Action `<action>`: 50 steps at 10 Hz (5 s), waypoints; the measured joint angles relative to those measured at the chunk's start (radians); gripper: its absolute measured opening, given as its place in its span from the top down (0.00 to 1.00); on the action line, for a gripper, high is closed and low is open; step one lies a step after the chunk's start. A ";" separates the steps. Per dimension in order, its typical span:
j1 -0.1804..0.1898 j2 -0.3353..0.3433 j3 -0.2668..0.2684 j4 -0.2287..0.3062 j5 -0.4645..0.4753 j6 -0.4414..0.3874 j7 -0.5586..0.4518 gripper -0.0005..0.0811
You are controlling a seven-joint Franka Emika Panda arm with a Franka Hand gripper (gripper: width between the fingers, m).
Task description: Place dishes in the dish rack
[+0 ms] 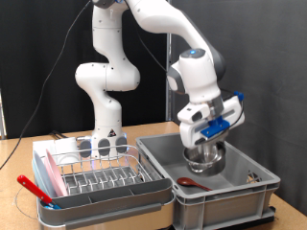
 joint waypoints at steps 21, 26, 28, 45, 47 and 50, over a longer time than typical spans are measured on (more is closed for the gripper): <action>-0.061 -0.241 -0.255 0.191 -0.105 -1.292 -0.655 0.95; -0.094 -0.244 -0.287 0.191 -0.196 -1.420 -0.677 0.95; -0.095 -0.242 -0.288 0.174 -0.268 -1.429 -0.712 0.96; -0.146 0.051 -0.335 0.090 -0.493 -1.197 -0.817 0.96; -0.146 0.069 -0.335 0.092 -0.494 -1.183 -0.803 0.96; -0.146 0.081 -0.335 0.093 -0.496 -1.156 -0.791 0.66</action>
